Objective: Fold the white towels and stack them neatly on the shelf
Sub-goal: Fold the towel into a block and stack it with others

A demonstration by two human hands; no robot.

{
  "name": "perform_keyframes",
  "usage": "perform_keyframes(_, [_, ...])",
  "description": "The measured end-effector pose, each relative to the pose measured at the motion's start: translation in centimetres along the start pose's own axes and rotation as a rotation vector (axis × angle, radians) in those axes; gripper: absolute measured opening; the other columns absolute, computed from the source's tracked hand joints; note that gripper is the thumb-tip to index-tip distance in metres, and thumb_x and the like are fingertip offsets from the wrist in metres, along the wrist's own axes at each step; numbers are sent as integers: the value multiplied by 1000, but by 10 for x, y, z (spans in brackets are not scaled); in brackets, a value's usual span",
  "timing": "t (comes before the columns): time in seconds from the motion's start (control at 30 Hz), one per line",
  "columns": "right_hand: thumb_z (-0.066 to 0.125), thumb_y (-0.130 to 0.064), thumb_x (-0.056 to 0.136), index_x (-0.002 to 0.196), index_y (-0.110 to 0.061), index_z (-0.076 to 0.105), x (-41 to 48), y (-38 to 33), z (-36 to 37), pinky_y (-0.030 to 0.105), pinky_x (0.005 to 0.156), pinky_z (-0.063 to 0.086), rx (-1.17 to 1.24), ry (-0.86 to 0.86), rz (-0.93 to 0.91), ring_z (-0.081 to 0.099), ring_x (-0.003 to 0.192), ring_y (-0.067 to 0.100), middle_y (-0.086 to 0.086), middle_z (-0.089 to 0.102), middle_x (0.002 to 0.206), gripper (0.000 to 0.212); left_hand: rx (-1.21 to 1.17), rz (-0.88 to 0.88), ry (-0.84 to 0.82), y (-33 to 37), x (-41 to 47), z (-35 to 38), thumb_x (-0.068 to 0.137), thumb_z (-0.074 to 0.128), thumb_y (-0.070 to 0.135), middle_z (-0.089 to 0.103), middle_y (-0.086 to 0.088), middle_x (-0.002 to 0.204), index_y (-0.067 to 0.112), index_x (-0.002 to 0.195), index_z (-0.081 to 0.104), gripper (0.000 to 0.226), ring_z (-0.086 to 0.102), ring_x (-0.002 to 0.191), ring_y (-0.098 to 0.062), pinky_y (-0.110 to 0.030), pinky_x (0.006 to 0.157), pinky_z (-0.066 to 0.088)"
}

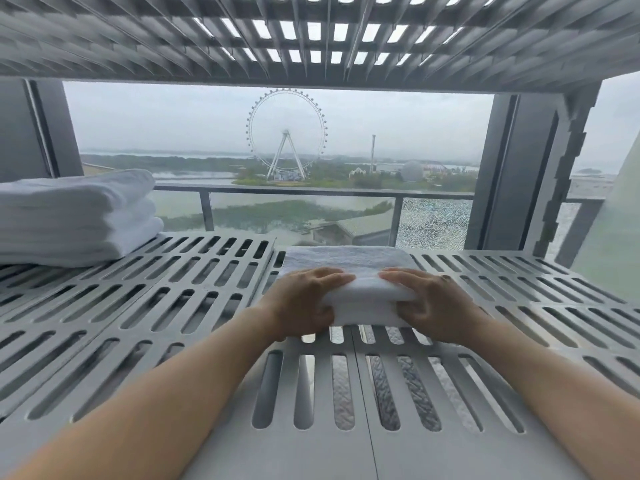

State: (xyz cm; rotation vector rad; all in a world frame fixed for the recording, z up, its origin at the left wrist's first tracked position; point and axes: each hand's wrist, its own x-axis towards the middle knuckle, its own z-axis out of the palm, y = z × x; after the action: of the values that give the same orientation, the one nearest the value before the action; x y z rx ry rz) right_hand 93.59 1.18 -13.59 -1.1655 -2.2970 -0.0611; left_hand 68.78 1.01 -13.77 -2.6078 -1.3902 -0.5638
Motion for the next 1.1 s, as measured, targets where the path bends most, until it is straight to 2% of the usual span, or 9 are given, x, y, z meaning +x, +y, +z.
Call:
perform_keyframes(0.17, [49,5,66,127,-17,55,3,-1,2,11,99,25,-35,15,-4,50,121,17,1,56,131,65,-73,-15,-32,-1,2,-2,71,53,8,41,5,143,32,139,38,74,42,127,-20,-39,101,40])
perform_keyframes(0.33, [54,5,73,127,-15,55,1,7,0,12,101,25,-3,27,-1,49,123,17,2,55,132,59,-11,-44,9,-15,0,0,77,53,8,41,4,143,32,138,38,67,42,126,-22,-41,102,39])
perform_keyframes(0.5, [51,9,73,130,-15,53,2,2,8,18,100,26,-71,76,-11,52,120,22,5,55,132,62,131,-16,-19,-8,2,9,82,47,-3,38,0,141,28,143,25,72,48,119,-27,-42,94,45])
perform_keyframes(0.63, [49,10,76,135,-19,47,-2,11,7,24,110,18,-61,9,19,38,133,20,5,42,143,66,283,52,-4,-7,-2,9,86,46,-1,29,-5,150,27,146,15,73,39,131,-25,-37,102,41])
perform_keyframes(0.8, [45,8,77,139,-29,39,-4,13,4,30,116,17,-40,-87,59,27,138,14,-1,32,149,72,354,88,-37,-7,-4,7,86,45,-1,28,-8,151,23,146,13,73,39,131,-26,-37,103,40])
perform_keyframes(0.93, [52,-10,79,143,-32,31,-3,7,-4,29,113,18,-81,-176,76,26,138,12,-8,25,152,70,305,61,-110,-6,-6,0,84,50,7,34,-5,145,25,145,11,75,43,124,-27,-41,99,43])
perform_keyframes(1.03, [60,-38,75,144,-22,27,1,-4,-5,27,111,15,-145,-214,-8,26,137,15,-4,26,152,78,305,73,-139,-2,-6,-7,81,52,32,37,-4,141,24,145,13,75,42,123,-26,-41,104,35])
perform_keyframes(1.1, [61,-49,71,145,-18,23,2,-11,-2,25,112,12,-247,-205,-83,23,138,15,-1,28,151,89,342,82,-130,2,-5,-9,79,53,43,41,-4,138,22,144,17,77,44,122,-24,-41,104,35])
